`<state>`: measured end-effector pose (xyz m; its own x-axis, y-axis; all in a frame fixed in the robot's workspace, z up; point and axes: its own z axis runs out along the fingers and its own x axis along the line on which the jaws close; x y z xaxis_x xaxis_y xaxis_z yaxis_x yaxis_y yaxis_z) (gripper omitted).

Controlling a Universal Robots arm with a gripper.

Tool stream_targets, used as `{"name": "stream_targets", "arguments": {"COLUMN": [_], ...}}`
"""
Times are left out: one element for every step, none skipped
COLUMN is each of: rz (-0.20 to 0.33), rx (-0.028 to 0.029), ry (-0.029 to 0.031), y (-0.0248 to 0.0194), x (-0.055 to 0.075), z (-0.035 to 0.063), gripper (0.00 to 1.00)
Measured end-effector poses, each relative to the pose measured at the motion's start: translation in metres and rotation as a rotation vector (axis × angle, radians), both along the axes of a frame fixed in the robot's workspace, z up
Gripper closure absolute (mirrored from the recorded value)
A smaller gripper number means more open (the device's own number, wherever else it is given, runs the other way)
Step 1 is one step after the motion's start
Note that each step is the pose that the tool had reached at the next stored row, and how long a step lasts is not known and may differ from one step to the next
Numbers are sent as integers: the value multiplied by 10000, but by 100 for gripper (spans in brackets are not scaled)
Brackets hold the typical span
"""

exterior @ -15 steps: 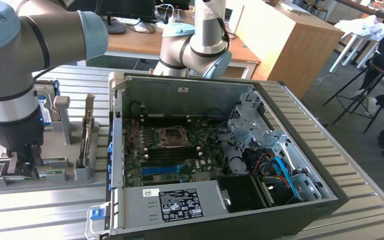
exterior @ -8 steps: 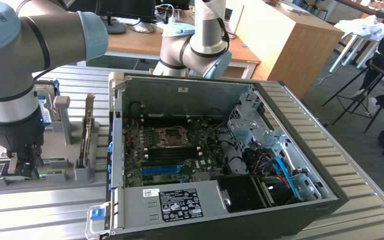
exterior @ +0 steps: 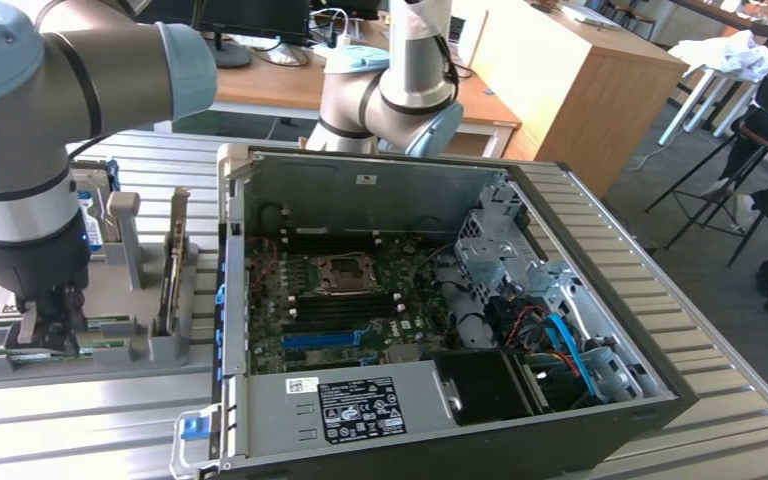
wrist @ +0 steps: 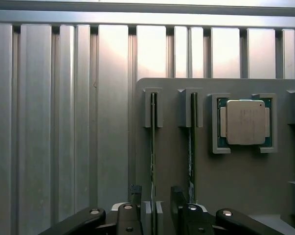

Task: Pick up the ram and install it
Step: 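Pick up the ram and move it above insertion slot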

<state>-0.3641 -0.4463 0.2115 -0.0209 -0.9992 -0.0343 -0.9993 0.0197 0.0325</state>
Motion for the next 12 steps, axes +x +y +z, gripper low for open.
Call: {"name": "stream_targets", "arguments": {"rz": [0,0,0,1,1,0,0,0,0,0,0,0], "rx": [0,-1,0,-1,1,0,0,0,-1,0,0,-1], "ry": [0,0,0,1,-1,0,0,0,0,0,-1,1], "y": [0,0,0,0,0,1,1,0,0,0,0,0], "x": [0,0,0,0,1,0,0,0,0,0,0,-1], "z": [0,0,0,-3,-11,-21,-32,-45,-57,-68,-76,-78], "gripper": [63,63,63,63,63,63,63,63,63,63,63,63]}}
